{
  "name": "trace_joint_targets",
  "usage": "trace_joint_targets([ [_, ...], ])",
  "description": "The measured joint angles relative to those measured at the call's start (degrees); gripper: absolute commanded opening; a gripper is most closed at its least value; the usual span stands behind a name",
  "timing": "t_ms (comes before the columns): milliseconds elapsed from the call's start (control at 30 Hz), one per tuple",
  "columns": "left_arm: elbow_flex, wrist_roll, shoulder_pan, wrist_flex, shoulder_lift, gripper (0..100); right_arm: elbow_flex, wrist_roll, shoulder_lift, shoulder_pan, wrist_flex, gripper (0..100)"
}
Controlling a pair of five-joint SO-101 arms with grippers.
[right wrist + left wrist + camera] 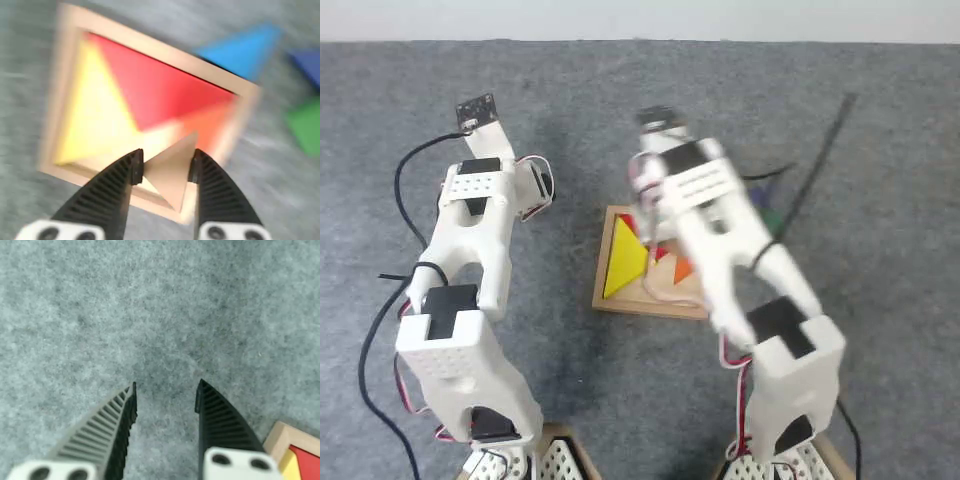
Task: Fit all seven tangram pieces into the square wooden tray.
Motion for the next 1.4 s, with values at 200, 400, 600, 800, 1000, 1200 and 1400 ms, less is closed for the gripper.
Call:
trace_joint_targets([
  [200,0.0,0.0,0.0,0.0,0.0,19,0.3,-10.7,6.9,-1.9,-3.9,10.2],
  [400,0.0,0.0,0.0,0.0,0.0,19,0.3,-24.5,8.9,-2.1,-3.9,11.2],
  [600,0.0,0.0,0.0,0.0,0.0,19,0.3,-28.0,8.9,-2.1,-3.9,11.3],
  [800,0.0,0.0,0.0,0.0,0.0,19,0.3,-27.2,9.0,-2.4,-4.0,21.2],
  [1000,0.0,0.0,0.0,0.0,0.0,19,0.3,-26.6,5.4,-2.3,-2.3,23.7],
  [1200,0.0,0.0,0.0,0.0,0.0,19,0.3,-26.5,3.5,-1.5,-1.9,23.7],
  [1400,0.0,0.0,0.0,0.0,0.0,19,0.3,-26.5,3.5,-4.8,-1.9,23.7],
])
